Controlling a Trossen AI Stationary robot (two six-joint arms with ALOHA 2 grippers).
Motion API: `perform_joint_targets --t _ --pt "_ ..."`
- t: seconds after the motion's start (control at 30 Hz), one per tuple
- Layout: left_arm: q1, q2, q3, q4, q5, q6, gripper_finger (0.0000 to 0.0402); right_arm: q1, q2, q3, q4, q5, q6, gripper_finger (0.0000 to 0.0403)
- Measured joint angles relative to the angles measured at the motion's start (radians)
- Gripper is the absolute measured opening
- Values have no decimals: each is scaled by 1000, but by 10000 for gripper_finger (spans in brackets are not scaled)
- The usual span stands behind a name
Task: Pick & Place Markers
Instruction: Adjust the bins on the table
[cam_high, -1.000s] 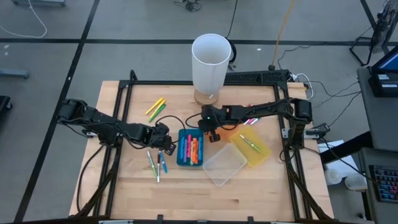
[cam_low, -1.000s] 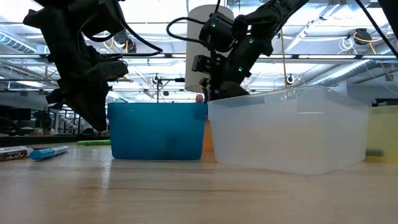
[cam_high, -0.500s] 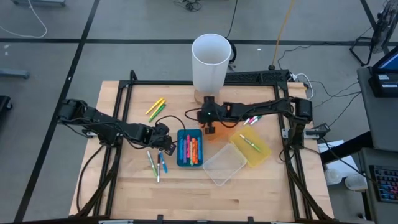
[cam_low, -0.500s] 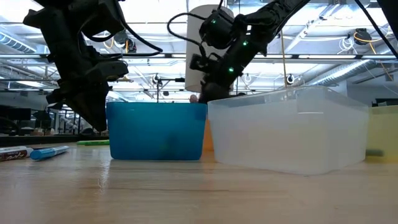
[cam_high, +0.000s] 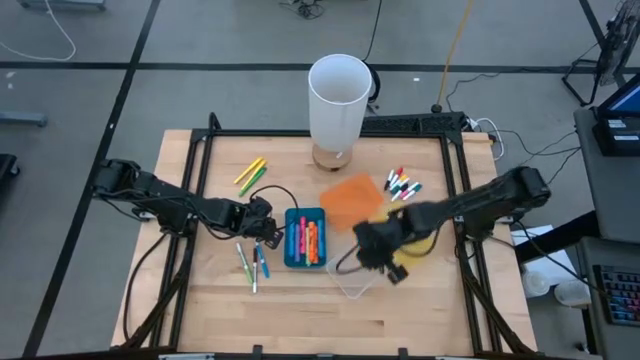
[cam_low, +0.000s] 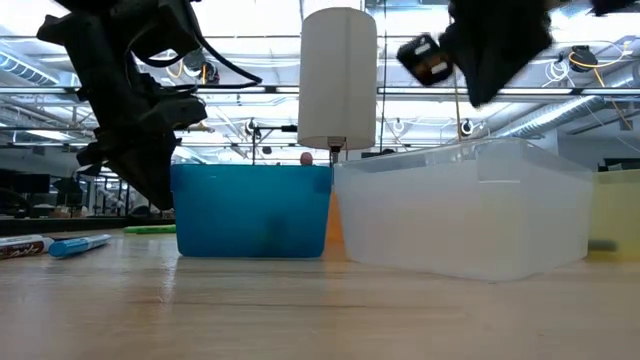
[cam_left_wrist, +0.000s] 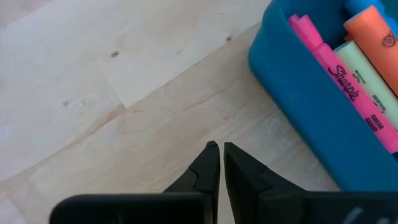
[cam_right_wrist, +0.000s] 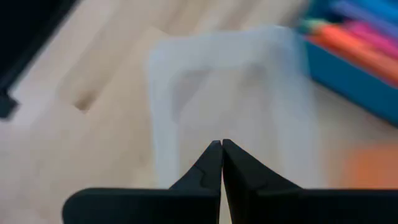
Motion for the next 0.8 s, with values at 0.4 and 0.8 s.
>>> perform_joint_targets --t 0.4,0.8 --pt "0 0 0 3 -15 -5 26 72 249 -27 368 272 14 0" --pt "0 0 0 3 -11 -1 26 -6 264 -26 477 540 163 0"
